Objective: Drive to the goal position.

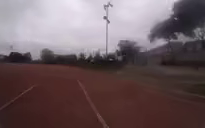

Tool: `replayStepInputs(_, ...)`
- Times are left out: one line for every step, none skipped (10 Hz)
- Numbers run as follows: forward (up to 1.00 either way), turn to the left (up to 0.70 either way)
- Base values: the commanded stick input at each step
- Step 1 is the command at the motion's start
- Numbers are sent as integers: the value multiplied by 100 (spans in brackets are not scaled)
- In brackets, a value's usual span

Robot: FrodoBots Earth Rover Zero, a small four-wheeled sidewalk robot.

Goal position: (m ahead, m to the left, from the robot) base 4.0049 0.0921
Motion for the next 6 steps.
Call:
replayStepInputs(45, 0)
replayStepInputs(45, 27)
replayStepInputs(45, 27)
replayStepInputs(45, 27)
replayStepInputs(45, 27)
replayStepInputs(45, 27)
